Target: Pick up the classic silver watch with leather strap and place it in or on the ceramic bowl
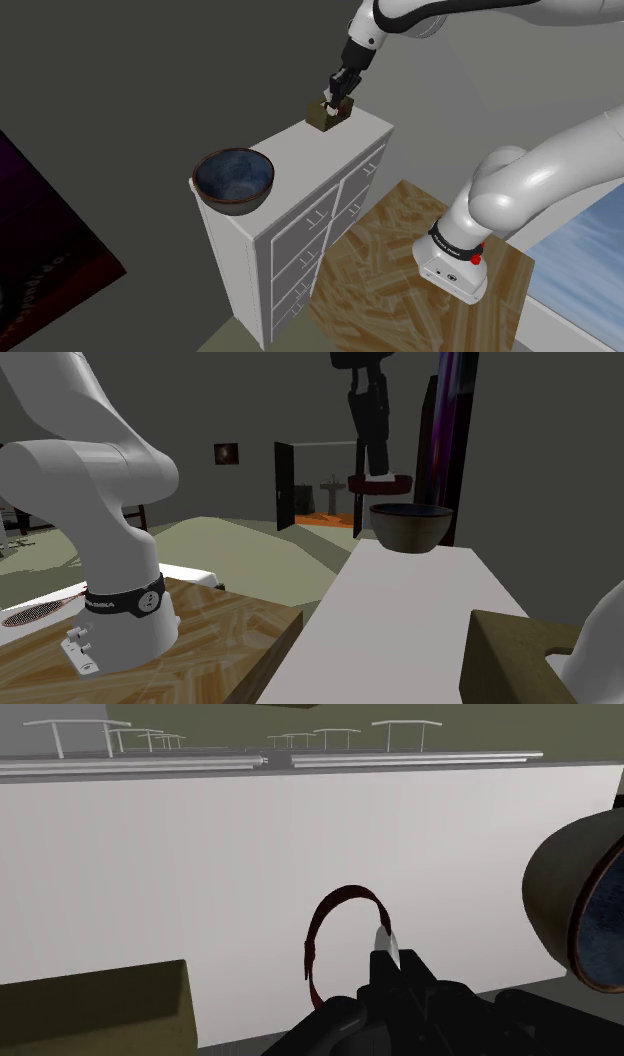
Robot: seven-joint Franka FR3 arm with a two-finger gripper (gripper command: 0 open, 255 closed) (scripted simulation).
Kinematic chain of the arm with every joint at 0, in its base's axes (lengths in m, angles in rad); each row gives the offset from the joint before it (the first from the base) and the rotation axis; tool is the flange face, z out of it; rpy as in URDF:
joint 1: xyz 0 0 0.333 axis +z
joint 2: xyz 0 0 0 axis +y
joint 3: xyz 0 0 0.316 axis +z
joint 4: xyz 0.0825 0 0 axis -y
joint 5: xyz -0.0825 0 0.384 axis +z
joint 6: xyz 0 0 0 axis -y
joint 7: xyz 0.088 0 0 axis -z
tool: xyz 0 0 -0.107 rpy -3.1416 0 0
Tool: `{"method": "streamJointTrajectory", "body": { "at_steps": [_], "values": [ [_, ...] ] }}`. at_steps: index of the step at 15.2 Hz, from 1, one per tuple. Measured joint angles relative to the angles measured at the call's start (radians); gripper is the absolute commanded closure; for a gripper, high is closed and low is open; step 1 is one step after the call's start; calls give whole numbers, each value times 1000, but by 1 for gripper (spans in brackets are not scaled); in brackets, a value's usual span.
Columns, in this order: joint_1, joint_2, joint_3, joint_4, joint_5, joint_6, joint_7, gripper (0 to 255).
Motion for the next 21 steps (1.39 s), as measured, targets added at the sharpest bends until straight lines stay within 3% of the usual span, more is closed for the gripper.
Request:
{"method": "streamJointTrajectory", "body": {
  "at_steps": [4, 13, 21],
  "values": [
    [17, 10, 37, 38, 7, -18, 53, 255],
    [90, 116, 202, 146, 27, 22, 273, 255],
    [139, 279, 334, 325, -18, 37, 477, 255]
  ]
}}
